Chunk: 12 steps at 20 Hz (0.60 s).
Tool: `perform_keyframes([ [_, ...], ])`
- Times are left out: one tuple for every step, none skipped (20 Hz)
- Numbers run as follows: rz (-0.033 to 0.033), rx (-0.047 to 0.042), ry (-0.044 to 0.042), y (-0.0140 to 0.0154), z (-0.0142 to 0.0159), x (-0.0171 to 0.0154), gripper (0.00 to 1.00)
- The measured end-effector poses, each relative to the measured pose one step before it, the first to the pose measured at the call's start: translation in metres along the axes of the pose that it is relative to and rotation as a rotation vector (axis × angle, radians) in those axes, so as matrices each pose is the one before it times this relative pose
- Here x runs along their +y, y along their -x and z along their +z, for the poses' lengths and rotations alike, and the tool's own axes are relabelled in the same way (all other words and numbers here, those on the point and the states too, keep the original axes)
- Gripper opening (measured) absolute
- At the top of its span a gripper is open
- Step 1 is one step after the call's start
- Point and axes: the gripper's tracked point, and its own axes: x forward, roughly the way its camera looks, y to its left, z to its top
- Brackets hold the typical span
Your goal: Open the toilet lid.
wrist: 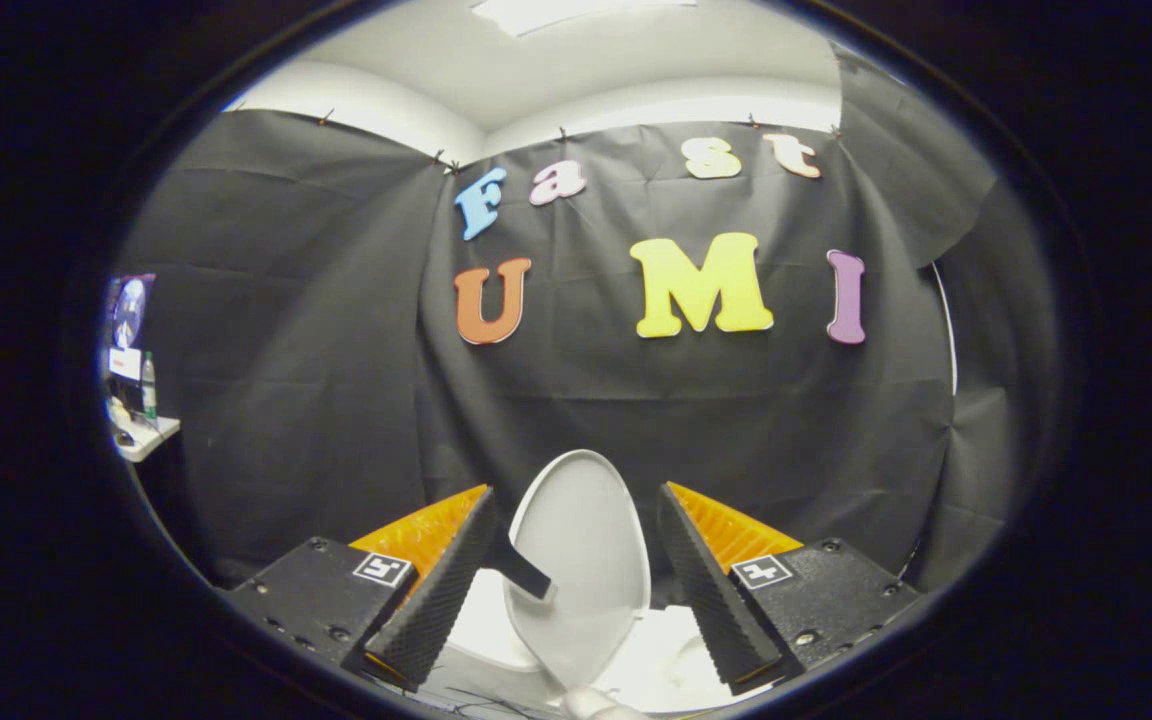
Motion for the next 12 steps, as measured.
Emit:
perform_keyframes([
  [-0.02623, 0.00677, -0.00149, 0.0096, -0.0045, -0.01834, 1.0],
  [-0.03209, 0.00306, -0.00212, 0.00846, -0.00324, -0.01895, 1.0],
  [-0.03477, -0.00174, -0.00561, 0.00863, -0.00418, -0.01695, 1.0],
  [-0.03753, 0.0059, -0.00751, 0.00854, -0.00636, -0.01822, 1.0],
  [-0.03588, 0.00983, -0.00803, 0.0068, -0.00992, -0.01661, 1.0],
  [-0.03133, 0.00843, -0.00828, 0.00521, -0.00761, -0.01611, 1.0],
  [-0.02719, 0.00617, -0.00439, 0.00443, -0.00706, -0.01351, 1.0],
  [-0.0226, 0.00784, 0.00538, 0.0041, -0.0079, -0.01455, 1.0],
  [-0.01941, -0.00024, 0.01743, 0.00354, -0.00734, -0.01443, 1.0],
  [-0.02201, 0.00116, 0.02375, 0.0037, -0.00846, -0.01397, 1.0],
  [-0.03234, 0.00791, 0.02006, 0.00313, -0.01082, -0.01612, 1.0],
  [-0.02812, 0.00391, 0.00268, 0.00305, -0.00771, -0.01464, 1.0],
])
